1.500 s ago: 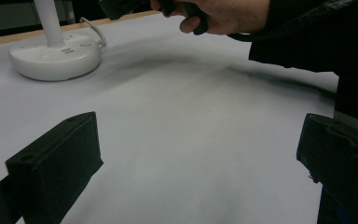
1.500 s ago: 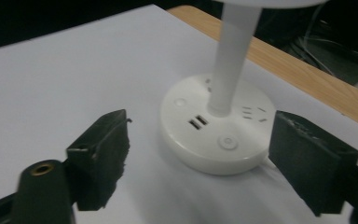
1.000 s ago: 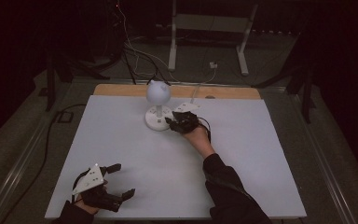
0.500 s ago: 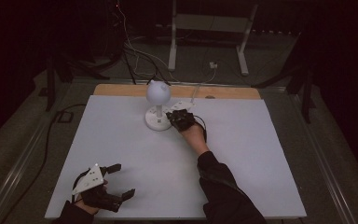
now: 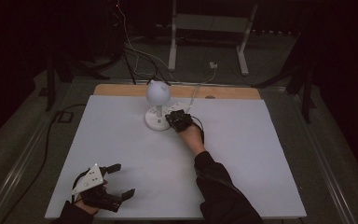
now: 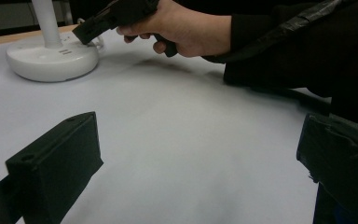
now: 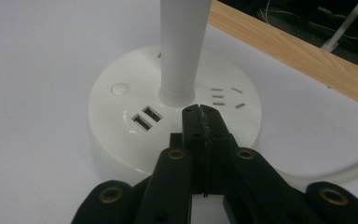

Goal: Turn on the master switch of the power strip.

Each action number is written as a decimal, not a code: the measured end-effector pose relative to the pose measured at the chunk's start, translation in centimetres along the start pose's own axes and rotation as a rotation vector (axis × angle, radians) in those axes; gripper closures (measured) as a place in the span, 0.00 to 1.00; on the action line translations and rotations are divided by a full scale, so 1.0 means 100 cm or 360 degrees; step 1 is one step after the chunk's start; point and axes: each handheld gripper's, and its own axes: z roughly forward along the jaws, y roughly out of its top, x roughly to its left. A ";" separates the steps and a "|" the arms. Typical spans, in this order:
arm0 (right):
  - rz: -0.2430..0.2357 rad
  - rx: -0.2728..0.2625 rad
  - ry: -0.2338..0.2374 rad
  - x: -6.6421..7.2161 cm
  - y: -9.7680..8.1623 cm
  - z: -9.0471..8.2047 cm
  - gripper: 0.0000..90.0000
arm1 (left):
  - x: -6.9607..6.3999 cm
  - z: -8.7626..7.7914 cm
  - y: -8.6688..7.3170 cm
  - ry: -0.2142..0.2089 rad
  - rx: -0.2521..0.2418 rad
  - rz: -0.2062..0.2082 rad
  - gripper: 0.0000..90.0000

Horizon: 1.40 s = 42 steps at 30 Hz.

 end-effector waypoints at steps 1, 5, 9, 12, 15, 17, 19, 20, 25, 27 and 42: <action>0.0003 -0.0001 0.0000 0.000 0.000 0.000 1.00 | 0.000 0.000 0.000 0.0000 0.0001 0.0000 0.00; 0.0002 -0.0006 -0.0008 0.001 -0.001 0.001 1.00 | 0.000 0.000 0.000 0.0001 0.0003 0.0000 0.00; 0.0005 -0.0005 -0.0061 0.000 -0.002 0.001 1.00 | 0.000 0.000 0.000 0.0002 0.0005 0.0000 0.00; 0.0014 -0.0017 -0.0052 0.000 -0.004 0.001 1.00 | 0.001 0.000 -0.001 0.0002 0.0002 -0.0007 0.00; 0.0000 -0.0014 -0.0053 0.000 -0.004 0.001 1.00 | 0.001 0.001 -0.001 0.0000 0.0008 -0.0007 0.00; -0.0018 -0.0005 -0.0052 0.000 -0.003 0.002 1.00 | 0.001 0.001 -0.001 0.0000 0.0007 -0.0008 0.00; -0.0031 0.0000 -0.0060 0.001 -0.003 0.002 1.00 | 0.001 0.001 -0.001 -0.0001 0.0005 -0.0011 0.00; -0.0030 -0.0004 -0.0025 0.001 -0.002 0.002 1.00 | 0.002 0.001 -0.001 -0.0001 0.0006 -0.0013 0.00; -0.0068 0.0043 -0.0088 0.012 0.006 0.009 1.00 | 0.002 0.001 -0.001 0.0002 0.0011 -0.0015 0.00; -0.0068 0.0031 -0.0063 0.010 0.005 0.009 1.00 | 0.001 0.000 -0.001 0.0002 0.0007 -0.0010 0.00; 0.0082 -0.0072 0.0023 0.002 -0.006 0.008 1.00 | 0.000 -0.006 -0.003 0.0025 -0.0002 -0.0020 0.00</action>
